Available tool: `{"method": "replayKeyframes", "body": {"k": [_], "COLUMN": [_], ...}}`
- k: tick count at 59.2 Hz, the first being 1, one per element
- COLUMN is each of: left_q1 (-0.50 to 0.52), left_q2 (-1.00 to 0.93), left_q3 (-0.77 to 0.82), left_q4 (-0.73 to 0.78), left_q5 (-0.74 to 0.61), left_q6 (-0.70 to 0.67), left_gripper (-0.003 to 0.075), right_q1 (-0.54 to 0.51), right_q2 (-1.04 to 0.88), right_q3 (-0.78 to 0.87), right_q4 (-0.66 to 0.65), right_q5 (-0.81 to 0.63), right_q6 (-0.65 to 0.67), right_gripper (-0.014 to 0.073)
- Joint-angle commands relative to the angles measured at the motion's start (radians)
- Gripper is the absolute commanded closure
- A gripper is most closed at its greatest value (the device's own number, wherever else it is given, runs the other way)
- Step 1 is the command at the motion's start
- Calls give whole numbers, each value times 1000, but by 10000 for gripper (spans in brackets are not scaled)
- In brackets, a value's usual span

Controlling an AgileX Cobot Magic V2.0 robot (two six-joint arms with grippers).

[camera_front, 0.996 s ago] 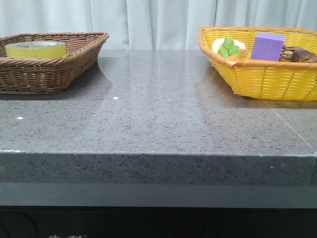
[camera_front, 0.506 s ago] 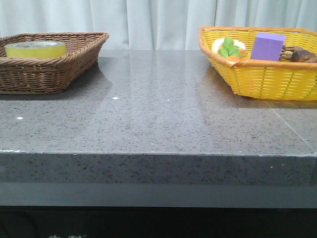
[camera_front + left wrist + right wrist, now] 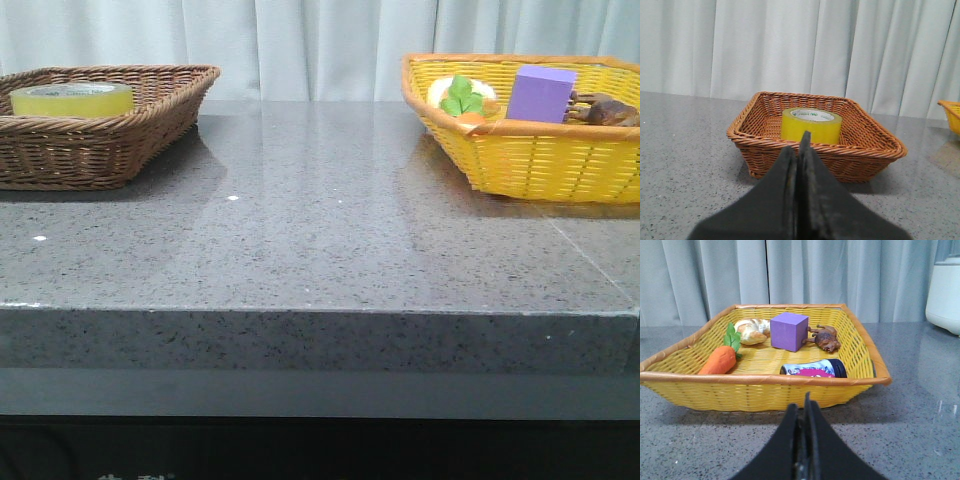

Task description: Transfer tape with both arms

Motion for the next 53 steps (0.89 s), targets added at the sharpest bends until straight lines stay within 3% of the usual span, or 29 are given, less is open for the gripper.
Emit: {"method": "replayKeyframes", "body": {"k": [1,53], "left_q1": [-3,-3], "left_q2": [-19,-19], "left_q3": [8,8], "left_q4": [-2,-2], "left_q5": [-83,-83], "left_q6": [-7,-7], "left_gripper": [741,741], "right_q1": [-7,-7], "right_q2": [-23,-22], "right_q3": [-6,-6], "right_q4": [-18,-25], "right_q5": [-84,-63], "right_q6": [5,5], "right_gripper": [661,661]}}
